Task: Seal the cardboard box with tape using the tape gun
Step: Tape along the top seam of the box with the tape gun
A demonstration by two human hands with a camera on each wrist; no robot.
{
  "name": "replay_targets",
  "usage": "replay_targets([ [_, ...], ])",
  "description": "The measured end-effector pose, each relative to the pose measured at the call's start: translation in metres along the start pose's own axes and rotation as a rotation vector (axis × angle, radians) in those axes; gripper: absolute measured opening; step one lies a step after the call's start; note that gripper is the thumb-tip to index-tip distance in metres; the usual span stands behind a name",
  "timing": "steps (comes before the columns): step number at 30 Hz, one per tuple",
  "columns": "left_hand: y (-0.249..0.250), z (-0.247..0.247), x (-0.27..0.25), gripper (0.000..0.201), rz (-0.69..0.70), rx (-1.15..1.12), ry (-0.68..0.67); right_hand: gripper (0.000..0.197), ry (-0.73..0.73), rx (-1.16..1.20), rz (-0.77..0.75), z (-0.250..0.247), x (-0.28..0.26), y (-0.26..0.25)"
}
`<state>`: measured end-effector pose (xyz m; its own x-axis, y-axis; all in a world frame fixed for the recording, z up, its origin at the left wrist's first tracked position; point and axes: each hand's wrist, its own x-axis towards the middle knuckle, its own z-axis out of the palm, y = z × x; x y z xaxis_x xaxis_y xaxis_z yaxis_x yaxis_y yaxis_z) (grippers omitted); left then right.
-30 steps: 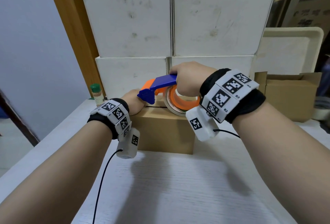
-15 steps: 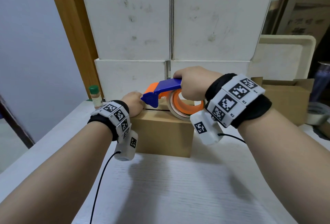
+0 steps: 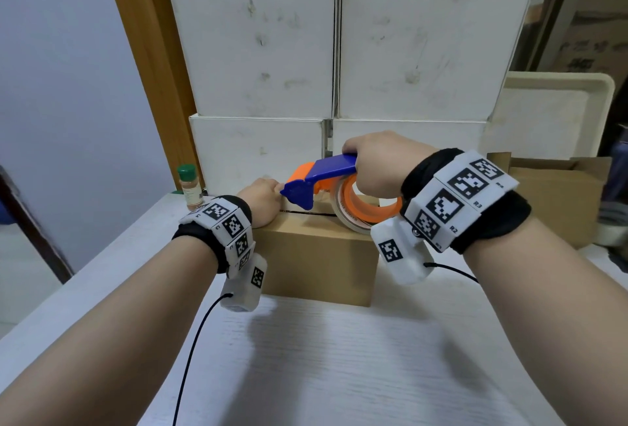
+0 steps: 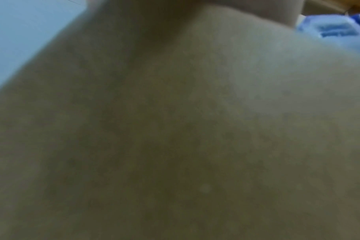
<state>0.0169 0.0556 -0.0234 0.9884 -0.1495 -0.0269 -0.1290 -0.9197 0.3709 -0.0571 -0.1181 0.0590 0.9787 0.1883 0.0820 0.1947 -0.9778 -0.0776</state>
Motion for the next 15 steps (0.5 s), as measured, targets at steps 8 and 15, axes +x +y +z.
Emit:
replay_targets([
  [8, -0.020, -0.006, 0.003, 0.025, -0.067, -0.028, 0.003, 0.027, 0.014, 0.002, -0.008, 0.005, 0.016, -0.012],
  [15, -0.019, -0.013, -0.006, 0.022, -0.049, 0.083, 0.057, 0.026, -0.006, -0.045, -0.010, 0.007, 0.026, -0.024],
])
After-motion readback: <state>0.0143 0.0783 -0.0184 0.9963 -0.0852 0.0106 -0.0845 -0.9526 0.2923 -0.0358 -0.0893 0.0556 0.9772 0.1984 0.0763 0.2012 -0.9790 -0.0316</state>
